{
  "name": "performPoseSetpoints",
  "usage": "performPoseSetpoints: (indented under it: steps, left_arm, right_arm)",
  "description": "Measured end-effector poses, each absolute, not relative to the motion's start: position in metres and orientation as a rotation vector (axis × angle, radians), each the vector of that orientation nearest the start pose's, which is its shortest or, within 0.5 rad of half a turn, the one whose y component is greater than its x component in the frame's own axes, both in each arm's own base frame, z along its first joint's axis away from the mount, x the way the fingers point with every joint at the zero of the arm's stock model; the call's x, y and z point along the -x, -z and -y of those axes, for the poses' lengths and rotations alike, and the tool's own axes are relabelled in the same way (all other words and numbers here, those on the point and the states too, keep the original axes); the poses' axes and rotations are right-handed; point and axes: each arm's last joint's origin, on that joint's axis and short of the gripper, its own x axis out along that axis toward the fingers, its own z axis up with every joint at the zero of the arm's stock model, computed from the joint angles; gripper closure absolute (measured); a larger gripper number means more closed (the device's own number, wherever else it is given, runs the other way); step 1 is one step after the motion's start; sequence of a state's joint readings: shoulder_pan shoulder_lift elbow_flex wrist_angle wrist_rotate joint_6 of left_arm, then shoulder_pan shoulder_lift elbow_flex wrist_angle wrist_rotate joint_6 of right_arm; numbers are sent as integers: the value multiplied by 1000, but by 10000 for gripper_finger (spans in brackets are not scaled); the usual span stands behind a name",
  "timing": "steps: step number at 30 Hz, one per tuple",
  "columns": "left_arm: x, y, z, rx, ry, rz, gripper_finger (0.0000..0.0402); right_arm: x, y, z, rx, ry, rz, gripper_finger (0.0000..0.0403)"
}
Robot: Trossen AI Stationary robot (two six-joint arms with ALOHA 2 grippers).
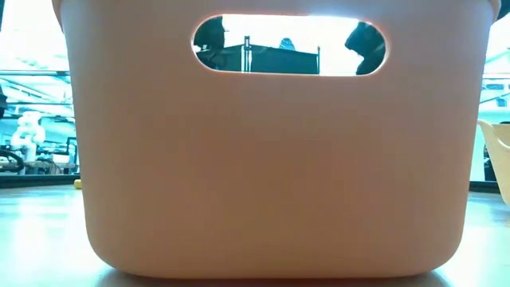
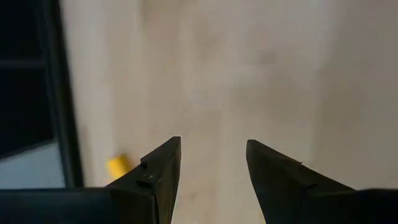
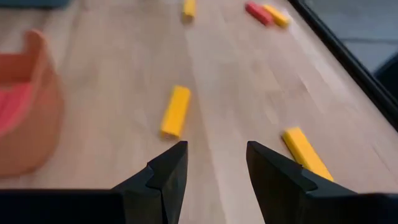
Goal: Sort blocks
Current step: Put the left orange block into the orange bin
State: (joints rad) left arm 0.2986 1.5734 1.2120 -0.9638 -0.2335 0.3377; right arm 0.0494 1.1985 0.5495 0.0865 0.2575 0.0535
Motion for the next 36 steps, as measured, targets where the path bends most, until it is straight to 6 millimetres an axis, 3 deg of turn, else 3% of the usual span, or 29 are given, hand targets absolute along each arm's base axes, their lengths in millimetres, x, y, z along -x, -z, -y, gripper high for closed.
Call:
performPoseSetpoints:
  steps: [7, 12, 22, 28, 36]
  left_arm:
    - [-228, -226, -171, 40, -384, -1476, 221]
    - [-198, -221, -200, 261, -497, -1461, 221]
    - [-179, -184, -205, 459, -533, -1533, 221]
    - [-182, -165, -210, 446, -550, -1572, 221]
    - [-186, -161, -216, 385, -600, -1555, 221]
  right_arm:
    - [-229, -189, 19, 7, 316, -666, 243]
    - [-229, -189, 25, 5, 341, -669, 243]
    - [-229, -190, 26, 57, 324, -667, 243]
    - [-231, -192, 26, 69, 320, -642, 243]
    - [-231, -192, 25, 37, 307, -639, 243]
